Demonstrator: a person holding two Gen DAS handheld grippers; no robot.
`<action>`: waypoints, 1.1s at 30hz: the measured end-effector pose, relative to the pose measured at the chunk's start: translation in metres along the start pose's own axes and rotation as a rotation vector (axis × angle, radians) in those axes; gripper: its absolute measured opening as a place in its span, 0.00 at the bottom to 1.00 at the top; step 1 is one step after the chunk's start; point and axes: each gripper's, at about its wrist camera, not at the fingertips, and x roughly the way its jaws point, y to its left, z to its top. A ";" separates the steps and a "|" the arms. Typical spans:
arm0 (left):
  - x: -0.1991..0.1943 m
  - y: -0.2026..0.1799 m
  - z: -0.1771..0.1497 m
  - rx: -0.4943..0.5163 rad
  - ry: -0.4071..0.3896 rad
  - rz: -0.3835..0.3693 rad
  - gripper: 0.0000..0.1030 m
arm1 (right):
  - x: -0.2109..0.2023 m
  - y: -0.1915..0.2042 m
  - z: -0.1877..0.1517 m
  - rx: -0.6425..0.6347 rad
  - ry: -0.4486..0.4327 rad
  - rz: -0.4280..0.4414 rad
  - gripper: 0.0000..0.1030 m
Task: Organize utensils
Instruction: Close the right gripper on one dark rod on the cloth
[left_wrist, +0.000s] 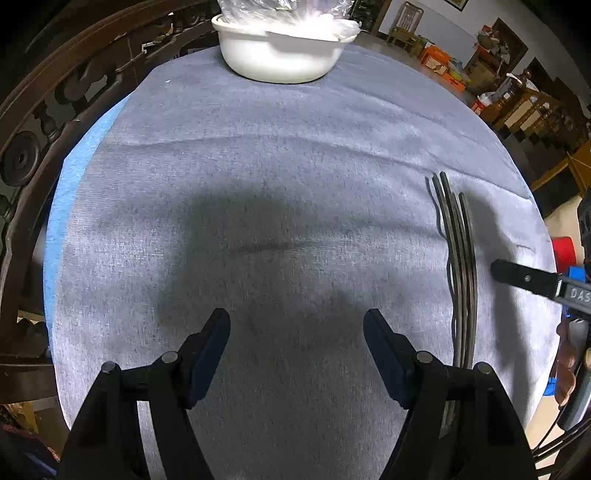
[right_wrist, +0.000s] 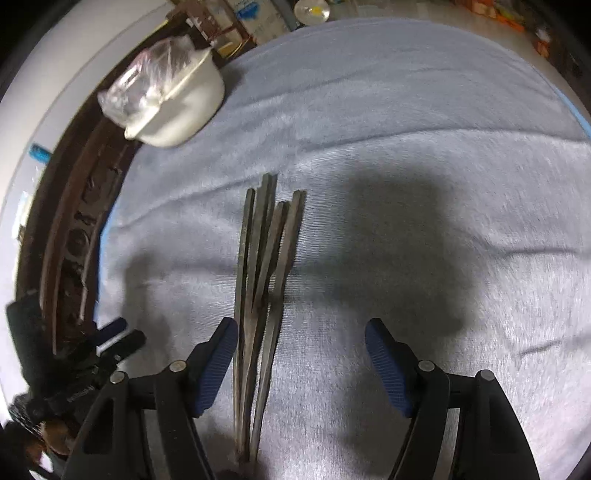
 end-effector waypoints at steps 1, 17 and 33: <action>0.001 0.000 0.001 0.000 -0.001 -0.001 0.73 | 0.002 0.002 0.002 -0.008 0.009 -0.009 0.59; 0.011 -0.024 0.018 0.036 0.025 -0.031 0.73 | 0.026 0.032 0.010 -0.172 0.077 -0.150 0.11; 0.050 -0.104 0.044 0.140 0.124 -0.049 0.74 | 0.009 -0.020 0.006 -0.098 0.051 -0.099 0.12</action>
